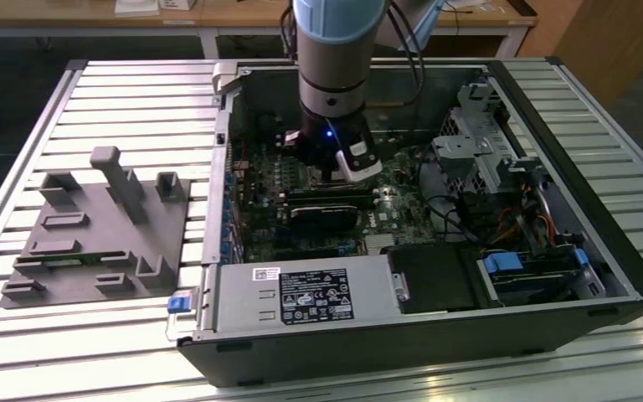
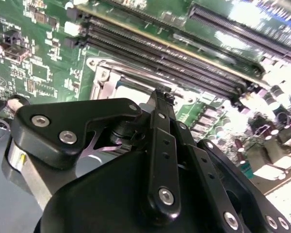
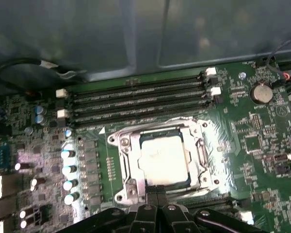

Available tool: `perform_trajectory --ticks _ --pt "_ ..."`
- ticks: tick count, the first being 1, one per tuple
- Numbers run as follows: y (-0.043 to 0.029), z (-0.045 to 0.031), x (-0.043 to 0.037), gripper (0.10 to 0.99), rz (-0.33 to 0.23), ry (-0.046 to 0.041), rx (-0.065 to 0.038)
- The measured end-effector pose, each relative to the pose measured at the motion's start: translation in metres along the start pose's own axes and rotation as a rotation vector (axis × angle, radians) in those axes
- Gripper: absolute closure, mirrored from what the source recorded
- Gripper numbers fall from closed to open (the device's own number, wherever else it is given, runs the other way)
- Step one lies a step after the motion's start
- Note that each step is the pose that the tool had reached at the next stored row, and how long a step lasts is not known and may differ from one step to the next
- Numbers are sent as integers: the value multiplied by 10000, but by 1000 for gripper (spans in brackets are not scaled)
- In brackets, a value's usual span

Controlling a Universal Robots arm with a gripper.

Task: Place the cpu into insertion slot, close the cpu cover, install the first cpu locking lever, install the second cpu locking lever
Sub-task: 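Install the second cpu locking lever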

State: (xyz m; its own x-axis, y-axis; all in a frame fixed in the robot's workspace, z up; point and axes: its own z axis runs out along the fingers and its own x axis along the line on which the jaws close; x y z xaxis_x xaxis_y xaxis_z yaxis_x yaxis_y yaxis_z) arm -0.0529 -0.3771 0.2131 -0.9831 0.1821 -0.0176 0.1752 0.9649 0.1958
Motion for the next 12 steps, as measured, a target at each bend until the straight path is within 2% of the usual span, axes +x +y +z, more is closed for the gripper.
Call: perform_trajectory --ticks 5,9,12 --pt "146 29 -10 980 -13 -44 246" --pt "223 46 -38 980 -26 -84 472" --pt "273 57 -76 980 -30 -98 555"
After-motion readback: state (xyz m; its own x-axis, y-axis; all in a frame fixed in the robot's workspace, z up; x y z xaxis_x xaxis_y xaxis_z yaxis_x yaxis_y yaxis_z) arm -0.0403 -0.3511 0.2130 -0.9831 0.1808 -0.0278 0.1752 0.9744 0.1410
